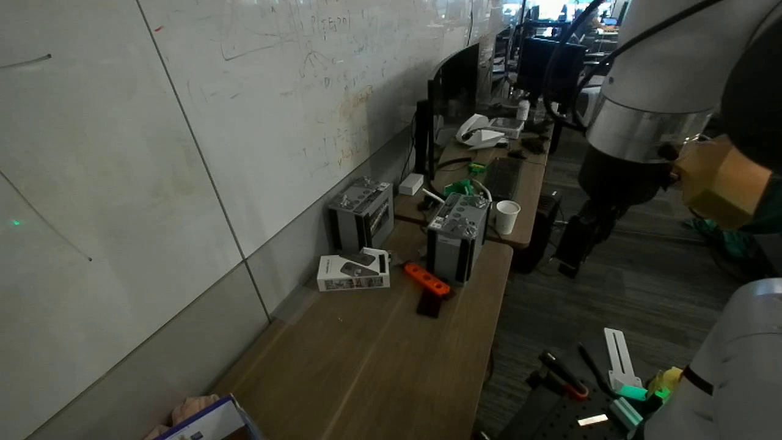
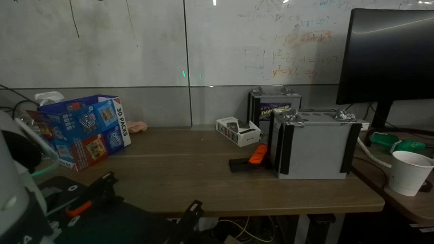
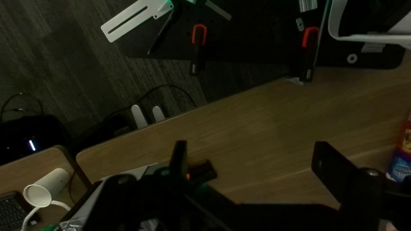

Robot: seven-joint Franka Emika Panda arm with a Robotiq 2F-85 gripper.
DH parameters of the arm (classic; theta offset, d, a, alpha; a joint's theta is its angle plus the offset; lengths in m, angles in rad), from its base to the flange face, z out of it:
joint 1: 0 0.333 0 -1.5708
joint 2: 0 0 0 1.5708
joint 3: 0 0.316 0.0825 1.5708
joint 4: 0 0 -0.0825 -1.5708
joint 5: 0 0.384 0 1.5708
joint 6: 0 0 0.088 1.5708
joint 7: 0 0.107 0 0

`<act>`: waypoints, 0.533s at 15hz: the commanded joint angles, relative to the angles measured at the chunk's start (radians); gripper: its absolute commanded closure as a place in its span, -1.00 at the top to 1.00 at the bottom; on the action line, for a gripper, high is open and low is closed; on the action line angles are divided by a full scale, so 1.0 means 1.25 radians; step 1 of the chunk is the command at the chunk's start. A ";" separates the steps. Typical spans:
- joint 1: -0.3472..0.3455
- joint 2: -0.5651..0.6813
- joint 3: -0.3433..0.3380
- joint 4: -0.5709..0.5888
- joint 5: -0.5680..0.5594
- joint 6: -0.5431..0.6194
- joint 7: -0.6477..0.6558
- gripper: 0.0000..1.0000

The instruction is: Pick up the ropes on the table and put them in the box

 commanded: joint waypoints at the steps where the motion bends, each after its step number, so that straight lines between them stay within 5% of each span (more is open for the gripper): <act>1: -0.016 -0.022 0.027 -0.003 0.000 -0.028 -0.075 1.00; 8: -0.023 -0.006 0.038 -0.008 0.010 -0.016 -0.092 1.00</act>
